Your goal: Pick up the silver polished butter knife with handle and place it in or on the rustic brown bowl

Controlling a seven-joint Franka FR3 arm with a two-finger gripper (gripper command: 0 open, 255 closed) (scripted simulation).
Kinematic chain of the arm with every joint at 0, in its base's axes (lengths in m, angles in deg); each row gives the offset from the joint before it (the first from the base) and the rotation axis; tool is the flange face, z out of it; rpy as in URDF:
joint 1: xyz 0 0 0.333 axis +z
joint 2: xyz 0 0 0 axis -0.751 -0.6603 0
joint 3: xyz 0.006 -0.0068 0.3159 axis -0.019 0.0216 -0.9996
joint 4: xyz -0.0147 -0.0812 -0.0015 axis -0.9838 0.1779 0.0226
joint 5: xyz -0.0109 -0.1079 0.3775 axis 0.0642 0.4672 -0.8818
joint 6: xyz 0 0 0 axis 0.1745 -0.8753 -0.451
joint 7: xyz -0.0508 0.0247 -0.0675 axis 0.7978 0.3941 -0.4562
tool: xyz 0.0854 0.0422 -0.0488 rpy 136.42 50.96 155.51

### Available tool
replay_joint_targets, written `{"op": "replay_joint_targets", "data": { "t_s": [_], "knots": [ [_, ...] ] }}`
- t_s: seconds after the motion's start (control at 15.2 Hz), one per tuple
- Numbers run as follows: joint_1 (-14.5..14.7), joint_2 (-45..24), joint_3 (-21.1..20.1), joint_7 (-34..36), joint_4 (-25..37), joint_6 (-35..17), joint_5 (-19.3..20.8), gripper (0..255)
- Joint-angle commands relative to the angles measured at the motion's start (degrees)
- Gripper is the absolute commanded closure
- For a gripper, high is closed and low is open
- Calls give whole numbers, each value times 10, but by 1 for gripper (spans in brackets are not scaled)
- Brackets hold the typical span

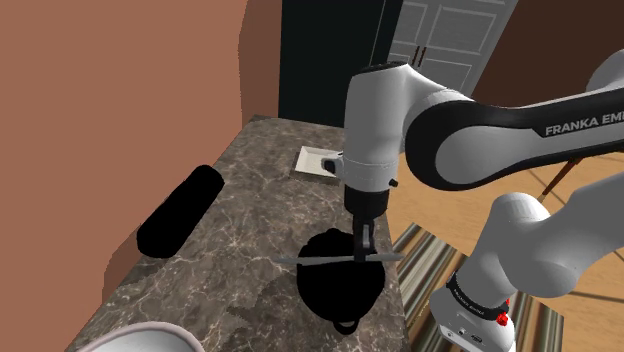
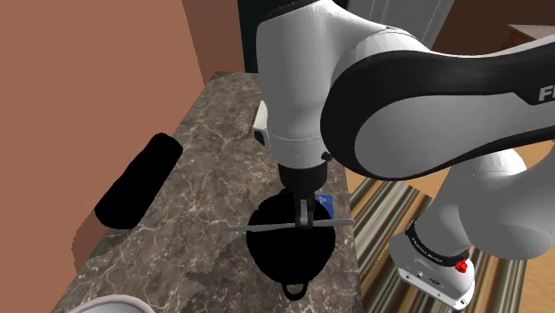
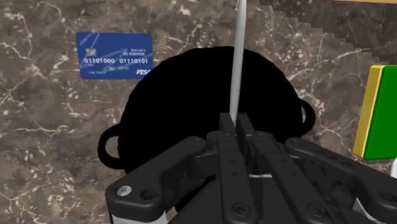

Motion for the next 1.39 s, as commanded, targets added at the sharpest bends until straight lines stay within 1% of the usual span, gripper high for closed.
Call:
{"op": "replay_joint_targets", "data": {
  "t_s": [0.0,0.13,0.59,0.66,0.99,1.25,1.32],
  "knots": [
    [1,-4,-4,-2,-12,-16,-2,255],
    [1,-9,-6,-3,-22,-30,-4,255],
    [1,-9,-6,-3,-22,-30,-4,255],
    [1,-9,-7,-3,-22,-30,-4,0],
    [1,-9,-6,-3,-22,-30,-4,0],
    [-8,-3,12,0,45,43,13,0],
    [-8,-3,12,0,45,43,13,0]
  ]
}}
